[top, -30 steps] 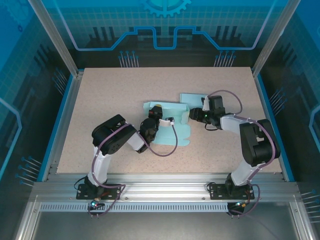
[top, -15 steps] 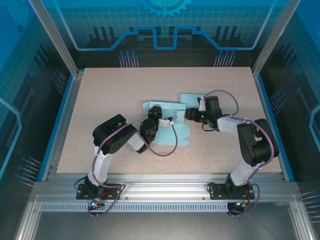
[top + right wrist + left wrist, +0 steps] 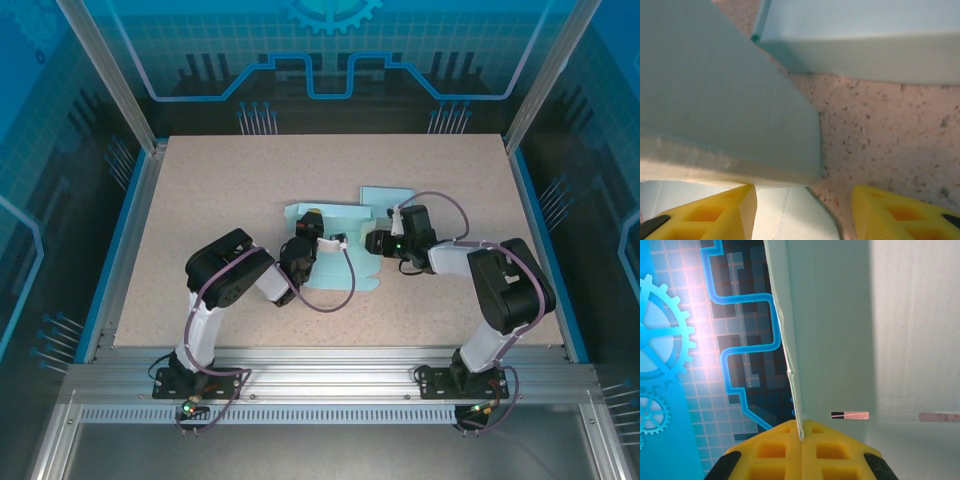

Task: Fold the paper box

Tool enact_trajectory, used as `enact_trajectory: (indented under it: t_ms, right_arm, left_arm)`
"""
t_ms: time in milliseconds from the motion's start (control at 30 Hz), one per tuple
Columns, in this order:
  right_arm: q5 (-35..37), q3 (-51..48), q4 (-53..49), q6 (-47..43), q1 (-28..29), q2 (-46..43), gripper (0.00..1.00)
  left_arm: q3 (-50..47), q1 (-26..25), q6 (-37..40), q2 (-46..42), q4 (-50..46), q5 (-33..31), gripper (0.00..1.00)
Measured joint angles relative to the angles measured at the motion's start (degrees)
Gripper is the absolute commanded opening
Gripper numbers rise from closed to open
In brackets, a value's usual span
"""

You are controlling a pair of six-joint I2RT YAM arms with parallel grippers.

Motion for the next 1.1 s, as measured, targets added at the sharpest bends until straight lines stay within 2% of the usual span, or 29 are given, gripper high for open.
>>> enact_trajectory:
  t_ms: [367,667,1000,1033,1100]
  right_arm:
    - [0.81,0.85,-0.04,-1.01,0.20,0.04,0.55]
    - [9.05,6.56,0.28,-2.99,4.59,4.55,0.52]
    - [20.96,7.89,3.15,-3.39,8.13,8.85,0.27]
    - [22.18,8.00,3.19,-3.37,8.41,9.01,0.25]
    - [23.98,8.02,3.13,-3.41,8.81,9.03,0.23]
  left_arm:
    - [0.00,-0.02,0.79,0.00,0.00,0.04,0.00]
    - [0.00,-0.02,0.79,0.00,0.02,0.39,0.00]
    - [0.00,-0.11,0.74,0.00,0.02,0.59,0.00]
    - [0.00,-0.13,0.68,0.00,0.02,0.59,0.01]
    - [0.00,-0.37,0.55,-0.02,0.02,0.52,0.10]
